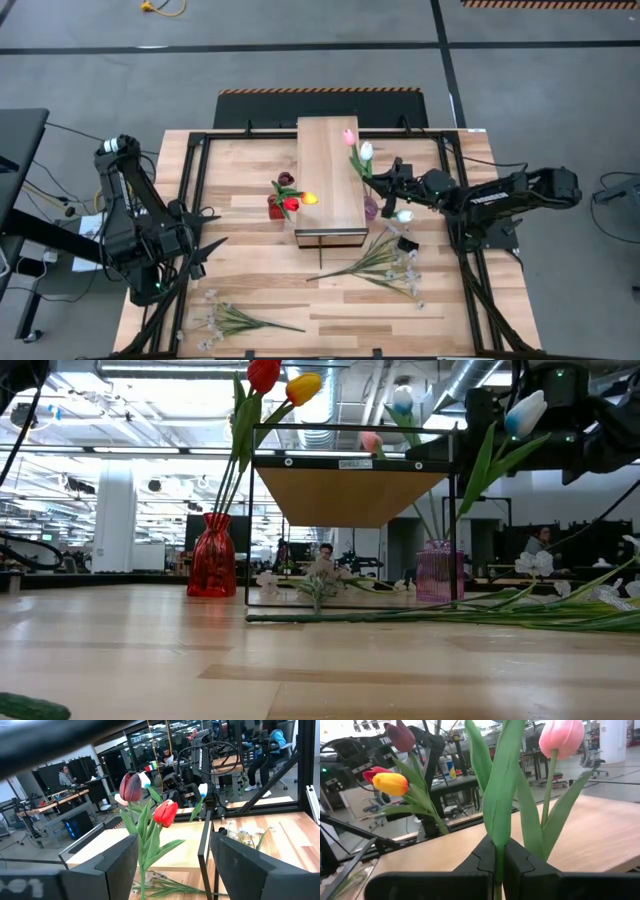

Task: Pick and place flowers into a vace then onto a shelf
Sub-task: Put the light blue tulip into the purple flower vase

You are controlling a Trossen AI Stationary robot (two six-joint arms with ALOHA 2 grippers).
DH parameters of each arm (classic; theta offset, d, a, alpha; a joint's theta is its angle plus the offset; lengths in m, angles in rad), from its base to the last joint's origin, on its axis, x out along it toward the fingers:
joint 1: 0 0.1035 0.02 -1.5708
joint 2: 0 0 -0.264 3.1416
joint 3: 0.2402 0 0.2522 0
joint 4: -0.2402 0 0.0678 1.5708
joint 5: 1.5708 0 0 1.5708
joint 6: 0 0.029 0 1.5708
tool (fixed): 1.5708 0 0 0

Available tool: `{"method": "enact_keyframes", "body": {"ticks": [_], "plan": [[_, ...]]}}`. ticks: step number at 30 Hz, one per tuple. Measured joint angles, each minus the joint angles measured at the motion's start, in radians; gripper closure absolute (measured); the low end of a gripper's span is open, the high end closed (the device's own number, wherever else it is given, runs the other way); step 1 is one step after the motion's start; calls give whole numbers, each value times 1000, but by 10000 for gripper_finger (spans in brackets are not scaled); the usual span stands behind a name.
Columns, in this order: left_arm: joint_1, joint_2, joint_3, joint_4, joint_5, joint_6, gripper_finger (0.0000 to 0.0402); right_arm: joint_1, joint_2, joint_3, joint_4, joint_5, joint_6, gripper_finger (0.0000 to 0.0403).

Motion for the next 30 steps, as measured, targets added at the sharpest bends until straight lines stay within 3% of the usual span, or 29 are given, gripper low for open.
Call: {"method": "enact_keyframes", "body": {"ticks": [7, 18, 30], "plan": [[0, 0, 0, 0, 0, 0, 163, 7, 0, 0, -91, 52, -19, 400], [0, 0, 0, 0, 0, 0, 163, 7, 0, 0, -133, 49, -25, 398], [0, 0, 0, 0, 0, 0, 163, 8, 0, 0, -161, 23, -27, 353]]}}
